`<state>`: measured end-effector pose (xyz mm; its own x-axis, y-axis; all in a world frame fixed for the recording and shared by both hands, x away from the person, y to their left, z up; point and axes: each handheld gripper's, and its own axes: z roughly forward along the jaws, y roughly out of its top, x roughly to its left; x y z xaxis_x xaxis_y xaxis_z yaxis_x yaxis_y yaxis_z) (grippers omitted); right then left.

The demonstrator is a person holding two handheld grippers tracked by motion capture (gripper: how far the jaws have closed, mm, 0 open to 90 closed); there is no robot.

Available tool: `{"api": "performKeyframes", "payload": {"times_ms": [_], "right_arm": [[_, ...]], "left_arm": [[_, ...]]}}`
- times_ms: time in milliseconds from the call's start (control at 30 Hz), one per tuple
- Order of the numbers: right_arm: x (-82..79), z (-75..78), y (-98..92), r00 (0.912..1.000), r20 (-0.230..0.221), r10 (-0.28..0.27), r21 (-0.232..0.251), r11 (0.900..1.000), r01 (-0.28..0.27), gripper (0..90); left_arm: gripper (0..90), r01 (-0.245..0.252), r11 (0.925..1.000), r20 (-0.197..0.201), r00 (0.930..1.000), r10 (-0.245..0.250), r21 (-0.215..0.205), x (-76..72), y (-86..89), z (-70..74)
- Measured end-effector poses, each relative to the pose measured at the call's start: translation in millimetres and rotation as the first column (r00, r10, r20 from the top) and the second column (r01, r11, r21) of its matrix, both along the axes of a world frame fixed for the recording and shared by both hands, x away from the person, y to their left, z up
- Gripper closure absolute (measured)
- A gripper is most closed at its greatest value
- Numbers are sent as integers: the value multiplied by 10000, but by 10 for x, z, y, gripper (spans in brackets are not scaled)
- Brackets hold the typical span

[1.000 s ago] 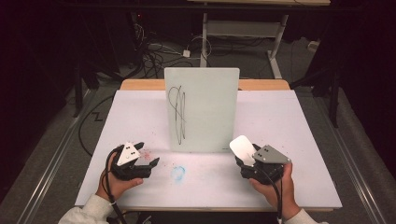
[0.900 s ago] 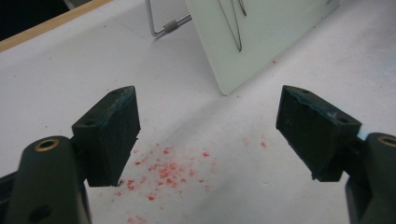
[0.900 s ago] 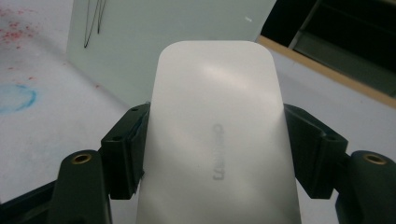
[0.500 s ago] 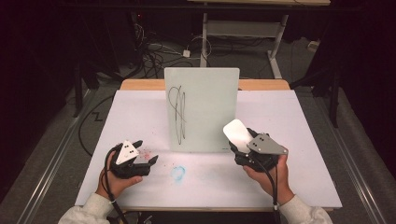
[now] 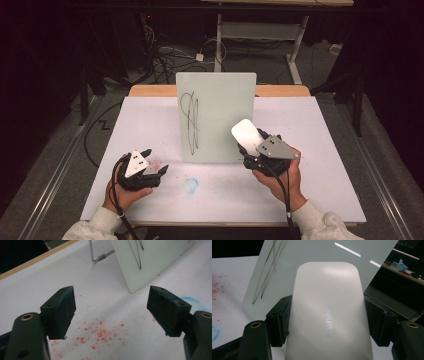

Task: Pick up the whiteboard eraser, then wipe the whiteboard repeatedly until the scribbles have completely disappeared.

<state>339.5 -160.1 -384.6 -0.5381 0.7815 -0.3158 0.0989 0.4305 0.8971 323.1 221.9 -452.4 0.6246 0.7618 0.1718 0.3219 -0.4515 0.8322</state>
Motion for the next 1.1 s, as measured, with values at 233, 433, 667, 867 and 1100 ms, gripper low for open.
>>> {"api": "performKeyframes", "payload": {"times_ms": [233,433,667,867,1100], "right_arm": [[55,26,109,9997,93,213,-5,9998,-213,309],[78,18,163,9995,72,310,-69,9995,-309,309],[129,36,268,9989,249,389,-167,9991,-385,309],[203,128,520,9959,846,316,-712,9971,-256,309],[327,285,893,9884,1503,203,-1232,9924,-17,309]], "left_arm": [[228,-11,10000,52,10000,11,46,-34,27,0],[228,-46,9999,88,10000,45,99,-61,40,4],[228,-70,9999,44,10000,70,88,-60,40,-4],[228,-100,9999,78,9999,99,111,-64,45,2],[228,-10,9999,52,10000,10,103,-69,36,6]]}}
